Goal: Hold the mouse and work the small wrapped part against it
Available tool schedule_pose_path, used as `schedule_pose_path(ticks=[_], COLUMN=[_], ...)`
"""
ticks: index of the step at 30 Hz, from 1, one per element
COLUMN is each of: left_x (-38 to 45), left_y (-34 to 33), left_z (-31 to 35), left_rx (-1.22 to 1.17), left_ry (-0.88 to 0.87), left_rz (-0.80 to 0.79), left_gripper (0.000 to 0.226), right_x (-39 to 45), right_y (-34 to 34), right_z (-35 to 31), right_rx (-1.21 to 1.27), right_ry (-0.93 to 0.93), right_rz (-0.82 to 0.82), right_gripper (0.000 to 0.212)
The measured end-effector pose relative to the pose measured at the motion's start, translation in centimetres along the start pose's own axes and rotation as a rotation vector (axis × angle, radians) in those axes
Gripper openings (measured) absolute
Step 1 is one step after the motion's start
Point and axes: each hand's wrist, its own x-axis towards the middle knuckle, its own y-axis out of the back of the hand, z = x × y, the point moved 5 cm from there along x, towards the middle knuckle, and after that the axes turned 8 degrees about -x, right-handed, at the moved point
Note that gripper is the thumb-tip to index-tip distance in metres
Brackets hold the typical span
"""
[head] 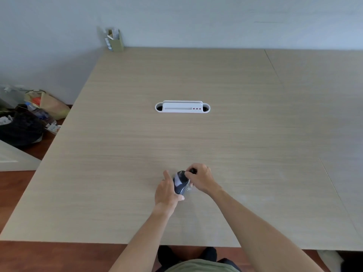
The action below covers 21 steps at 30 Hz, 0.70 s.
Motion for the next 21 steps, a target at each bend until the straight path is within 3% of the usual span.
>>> schedule_pose_path(ticks=[2, 7, 9, 12, 18, 21], left_x=[0.1, 0.0, 0.1, 0.1, 0.1, 0.2], left_y=[0.1, 0.4, 0.3, 0.1, 0.3, 0.1], left_z=[0.2, 0.5, 0.4, 0.3, 0.4, 0.3], left_rx=[0.015, 0.04, 0.033, 0.03, 0.091, 0.08], left_ry=[0.005, 0.034, 0.03, 0.029, 0.057, 0.051], left_rz=[-0.009, -0.01, -0.01, -0.019, -0.016, -0.012], left_gripper=[0.085, 0.086, 0.085, 0.083, 0.083, 0.084], right_x=[0.4, 0.6, 0.4, 0.2, 1.0, 1.2], right_y=[-0.1, 1.7, 1.6, 0.1, 0.4, 0.6], right_z=[0.7, 1.0, 0.4, -0.2, 0.9, -0.4], right_rx=[-0.017, -0.065, 0.002, 0.04, -0.149, -0.062], right_ry=[-0.056, -0.066, -0.056, -0.066, -0.08, -0.027], right_rz=[0.01, 0.245, 0.199, -0.016, 0.159, 0.164], right_gripper=[0.01, 0.013, 0.012, 0.016, 0.017, 0.014])
